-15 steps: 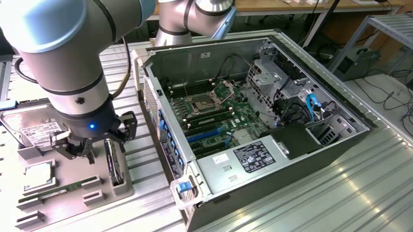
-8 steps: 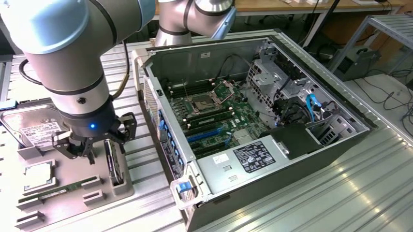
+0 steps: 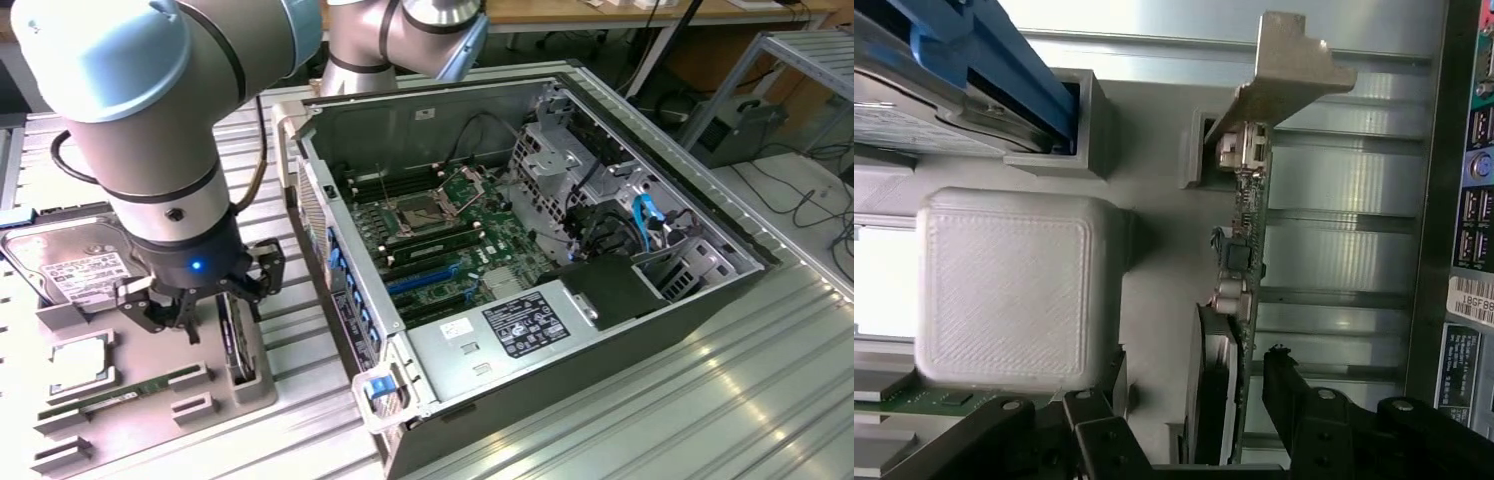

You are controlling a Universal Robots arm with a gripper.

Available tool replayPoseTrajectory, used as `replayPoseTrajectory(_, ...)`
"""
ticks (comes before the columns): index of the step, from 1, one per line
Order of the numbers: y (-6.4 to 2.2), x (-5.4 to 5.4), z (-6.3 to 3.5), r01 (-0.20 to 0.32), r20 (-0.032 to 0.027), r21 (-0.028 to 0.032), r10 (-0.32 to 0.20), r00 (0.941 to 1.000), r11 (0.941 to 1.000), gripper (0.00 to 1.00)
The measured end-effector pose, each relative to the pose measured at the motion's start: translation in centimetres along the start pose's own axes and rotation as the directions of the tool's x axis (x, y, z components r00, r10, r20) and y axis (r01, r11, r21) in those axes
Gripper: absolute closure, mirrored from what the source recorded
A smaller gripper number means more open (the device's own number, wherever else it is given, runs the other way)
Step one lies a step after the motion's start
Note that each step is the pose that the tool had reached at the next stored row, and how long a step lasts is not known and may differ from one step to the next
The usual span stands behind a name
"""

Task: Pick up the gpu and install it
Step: 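Pick up the gpu and move the gpu toward the slot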

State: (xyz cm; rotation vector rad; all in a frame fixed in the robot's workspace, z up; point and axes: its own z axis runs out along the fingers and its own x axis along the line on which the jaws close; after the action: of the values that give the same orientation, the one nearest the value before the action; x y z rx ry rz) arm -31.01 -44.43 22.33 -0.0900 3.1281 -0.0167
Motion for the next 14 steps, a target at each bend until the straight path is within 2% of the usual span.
replayPoseTrajectory(3,-0.01,-0.13,0.15,-0.001,-0.0001,0.0030,0.001,1.0000,1.0000,0.35)
replayPoseTrajectory(4,-0.01,-0.13,0.15,-0.001,-0.0003,0.0033,0.001,1.0000,1.0000,0.42)
replayPoseTrajectory(5,-0.01,-0.13,0.16,-0.001,-0.0003,0.0034,0.001,1.0000,1.0000,0.42)
replayPoseTrajectory(6,-0.01,-0.13,0.16,-0.001,-0.0003,0.0034,0.001,1.0000,1.0000,0.49)
replayPoseTrajectory(14,-0.06,-0.36,0.21,-0.001,-0.0002,0.0034,0.001,1.0000,1.0000,0.49)
